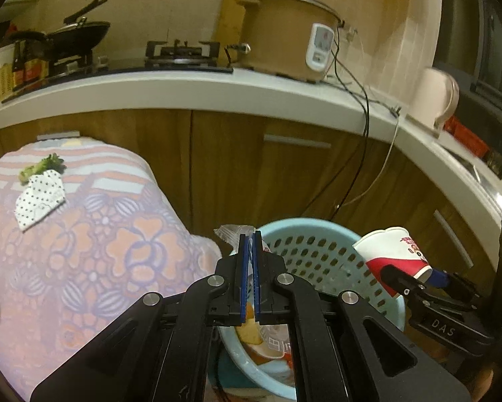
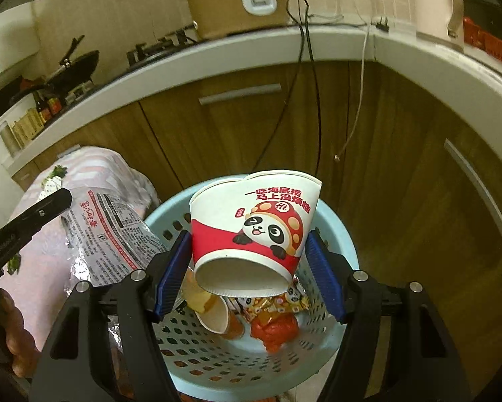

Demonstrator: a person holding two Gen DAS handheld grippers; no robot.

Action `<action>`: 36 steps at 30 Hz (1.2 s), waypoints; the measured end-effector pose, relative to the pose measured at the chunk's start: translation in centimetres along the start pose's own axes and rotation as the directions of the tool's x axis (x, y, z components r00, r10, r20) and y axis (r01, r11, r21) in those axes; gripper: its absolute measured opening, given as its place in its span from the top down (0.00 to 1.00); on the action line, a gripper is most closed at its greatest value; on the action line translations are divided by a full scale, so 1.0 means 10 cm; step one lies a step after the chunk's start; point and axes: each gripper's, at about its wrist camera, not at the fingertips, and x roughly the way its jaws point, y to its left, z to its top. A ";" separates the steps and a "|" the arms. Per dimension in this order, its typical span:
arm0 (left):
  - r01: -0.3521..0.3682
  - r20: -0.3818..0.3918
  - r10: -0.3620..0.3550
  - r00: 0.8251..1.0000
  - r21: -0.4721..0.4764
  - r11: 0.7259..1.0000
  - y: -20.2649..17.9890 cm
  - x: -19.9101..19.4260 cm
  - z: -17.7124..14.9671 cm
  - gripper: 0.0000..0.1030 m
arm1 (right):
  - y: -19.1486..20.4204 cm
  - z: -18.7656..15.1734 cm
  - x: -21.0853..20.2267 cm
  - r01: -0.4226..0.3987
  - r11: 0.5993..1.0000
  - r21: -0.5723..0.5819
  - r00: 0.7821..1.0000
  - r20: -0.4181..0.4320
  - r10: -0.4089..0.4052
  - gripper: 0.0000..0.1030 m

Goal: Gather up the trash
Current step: 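Carry the bag and cup over the basket and open both tools, then move both tools to the table and grasp the bok choy with the right tool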

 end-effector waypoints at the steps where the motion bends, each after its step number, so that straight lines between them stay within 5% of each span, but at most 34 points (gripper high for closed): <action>1: -0.002 -0.007 0.002 1.000 0.001 1.000 0.00 0.03 -0.02 0.99 | 0.00 0.00 0.01 -0.001 1.000 0.001 1.000 -0.005 0.001 0.36; 9: -0.013 -0.035 0.014 0.999 0.012 1.000 -0.06 0.13 -0.05 0.91 | -0.03 -0.04 0.09 -0.006 1.000 -0.009 0.999 -0.039 0.005 0.35; 19: -0.018 -0.025 0.018 1.000 -0.005 1.000 0.01 0.01 -0.06 0.57 | 0.01 -0.03 0.11 -0.037 0.999 -0.007 0.998 -0.059 0.037 0.29; 36: -0.027 0.112 0.039 0.993 -0.106 0.994 0.46 -0.74 0.03 0.41 | 0.51 0.07 -0.19 -0.081 0.992 -0.101 0.996 0.017 0.084 0.28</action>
